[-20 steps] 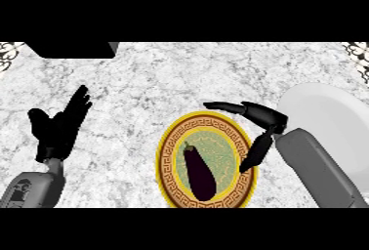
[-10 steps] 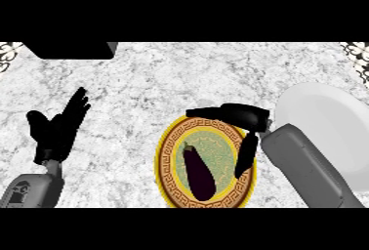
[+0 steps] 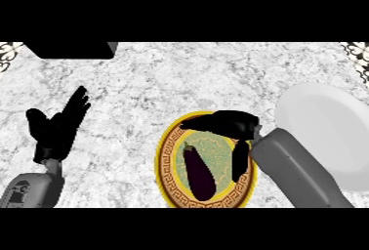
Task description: Pick the eggplant from the plate and place it in the plate
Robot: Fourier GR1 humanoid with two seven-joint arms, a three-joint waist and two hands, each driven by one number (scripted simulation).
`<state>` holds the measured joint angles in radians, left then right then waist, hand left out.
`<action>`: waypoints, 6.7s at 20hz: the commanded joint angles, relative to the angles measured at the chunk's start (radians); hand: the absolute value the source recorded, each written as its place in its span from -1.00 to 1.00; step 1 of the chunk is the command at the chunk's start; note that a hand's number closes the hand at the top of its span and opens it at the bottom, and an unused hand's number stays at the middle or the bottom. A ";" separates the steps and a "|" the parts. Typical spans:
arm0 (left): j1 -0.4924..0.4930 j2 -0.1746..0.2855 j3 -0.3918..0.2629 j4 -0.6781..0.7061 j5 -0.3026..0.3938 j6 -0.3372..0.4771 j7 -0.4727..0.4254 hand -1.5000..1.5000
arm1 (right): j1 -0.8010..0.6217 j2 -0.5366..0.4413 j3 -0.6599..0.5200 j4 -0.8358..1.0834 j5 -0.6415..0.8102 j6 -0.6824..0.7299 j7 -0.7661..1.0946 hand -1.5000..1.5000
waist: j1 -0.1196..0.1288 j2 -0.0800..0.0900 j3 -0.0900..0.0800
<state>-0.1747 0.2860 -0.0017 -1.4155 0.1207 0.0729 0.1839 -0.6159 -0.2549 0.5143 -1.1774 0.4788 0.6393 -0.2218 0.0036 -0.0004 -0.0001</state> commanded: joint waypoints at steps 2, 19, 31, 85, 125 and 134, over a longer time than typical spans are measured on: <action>0.019 -0.011 0.009 0.000 -0.025 -0.014 -0.027 0.00 | 0.005 0.066 0.034 0.049 0.116 -0.009 0.003 -1.00 | 0.003 0.001 0.000; -0.020 -0.041 0.071 0.081 -0.059 -0.063 -0.046 0.00 | 0.005 0.227 -0.005 0.092 0.335 0.044 0.055 -1.00 | -0.002 0.001 0.000; 0.043 -0.091 0.035 0.031 -0.106 -0.041 -0.077 0.00 | 0.037 0.233 0.058 0.120 0.391 0.052 -0.113 1.00 | 0.002 0.002 0.000; 0.019 -0.086 0.078 -0.030 -0.100 -0.078 0.021 0.00 | 0.385 -0.014 -0.829 -0.288 0.346 -0.818 0.805 -1.00 | -0.007 0.000 0.001; 0.094 -0.107 0.110 -0.108 -0.104 -0.112 0.020 0.00 | 0.659 -0.022 -1.146 -0.589 -0.467 -0.688 0.320 -1.00 | -0.003 -0.001 0.000; 0.022 -0.138 0.092 -0.047 -0.150 -0.080 0.008 0.00 | 0.754 -0.013 -1.171 -0.598 -0.449 -0.643 0.310 -1.00 | -0.007 0.000 0.000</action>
<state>-0.1433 0.1721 0.1145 -1.4273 -0.0105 -0.0290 0.1622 0.1140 -0.2694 -0.6587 -1.7529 0.0192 -0.0159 0.0587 -0.0032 -0.0006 0.0001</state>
